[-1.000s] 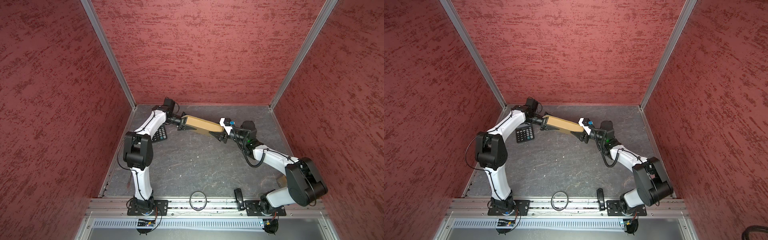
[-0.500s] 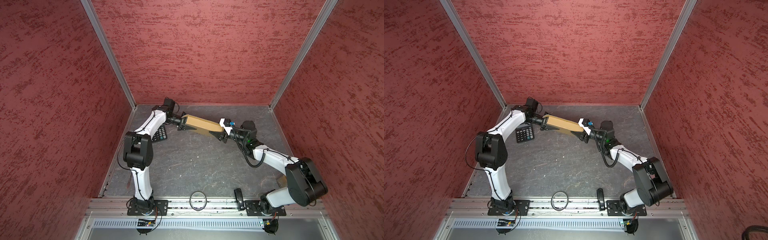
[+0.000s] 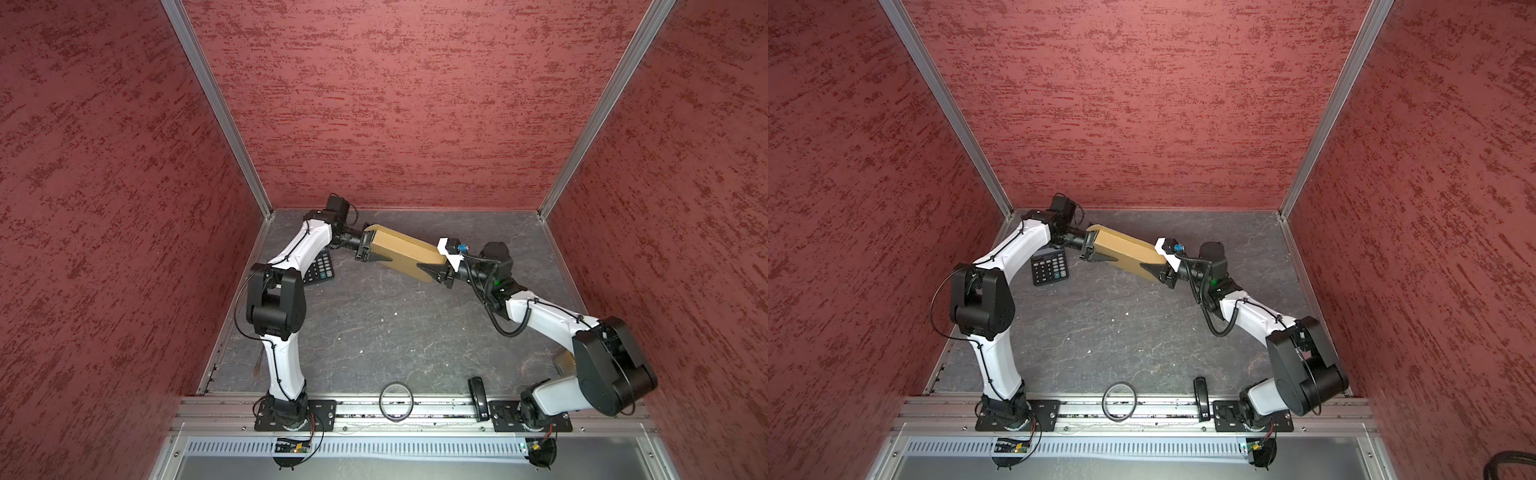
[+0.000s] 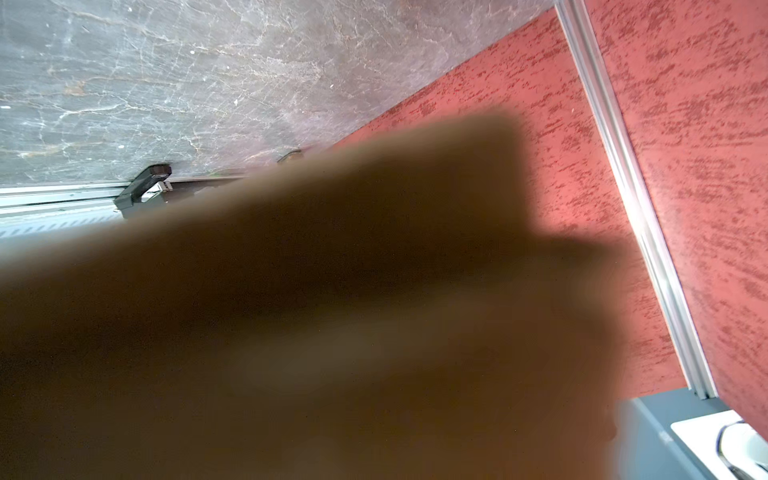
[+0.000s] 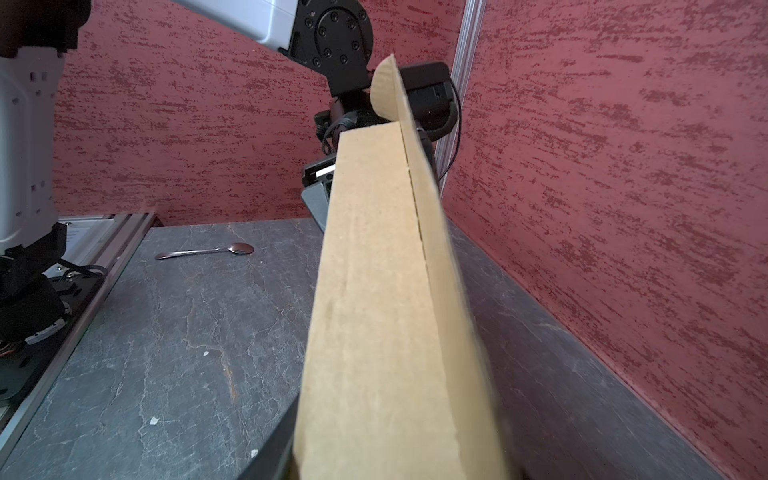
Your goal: Fold the paper box
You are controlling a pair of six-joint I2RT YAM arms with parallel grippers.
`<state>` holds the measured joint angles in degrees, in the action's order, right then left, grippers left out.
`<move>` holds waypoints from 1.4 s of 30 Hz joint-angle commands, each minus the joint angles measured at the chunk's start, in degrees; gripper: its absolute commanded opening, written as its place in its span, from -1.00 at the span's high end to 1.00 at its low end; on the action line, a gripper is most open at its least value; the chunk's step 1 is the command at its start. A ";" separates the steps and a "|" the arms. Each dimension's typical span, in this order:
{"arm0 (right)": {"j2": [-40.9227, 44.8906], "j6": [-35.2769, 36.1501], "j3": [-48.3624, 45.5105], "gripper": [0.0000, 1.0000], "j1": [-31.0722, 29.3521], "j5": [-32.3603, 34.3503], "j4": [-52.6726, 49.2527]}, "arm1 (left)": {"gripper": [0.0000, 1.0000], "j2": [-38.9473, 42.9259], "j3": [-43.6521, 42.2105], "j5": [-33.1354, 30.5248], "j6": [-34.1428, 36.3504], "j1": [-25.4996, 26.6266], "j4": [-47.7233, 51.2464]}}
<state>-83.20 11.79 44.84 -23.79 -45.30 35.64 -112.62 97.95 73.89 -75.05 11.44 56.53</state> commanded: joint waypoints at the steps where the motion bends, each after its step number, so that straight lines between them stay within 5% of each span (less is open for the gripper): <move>1: 1.64 -2.21 -0.09 0.40 -0.54 0.46 -0.66 | -0.24 -1.37 1.47 0.85 5.89 -0.82 1.99; 15: 1.98 -1.84 0.38 0.50 -0.53 2.29 -1.27 | -0.28 -2.04 1.56 0.37 9.19 -2.82 4.27; 25: 3.46 -0.43 0.34 0.53 -0.47 4.49 -3.66 | -0.35 -4.37 3.31 -1.94 18.82 -6.82 12.48; 35: 6.44 1.37 0.23 0.54 -0.38 6.40 -10.65 | -0.21 -11.48 21.64 -20.90 36.27 -16.58 29.13; 39: 7.98 0.00 -0.65 0.53 -0.37 6.37 -13.80 | -0.13 -6.47 25.09 -27.57 37.78 -18.20 21.56; 42: 8.29 -1.73 -1.56 0.52 -0.42 5.54 -15.39 | -0.03 1.49 17.39 -30.96 39.23 -18.21 9.83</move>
<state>-76.12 11.79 44.45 -24.25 -39.59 23.05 -118.41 118.76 48.86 -39.57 -7.64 74.91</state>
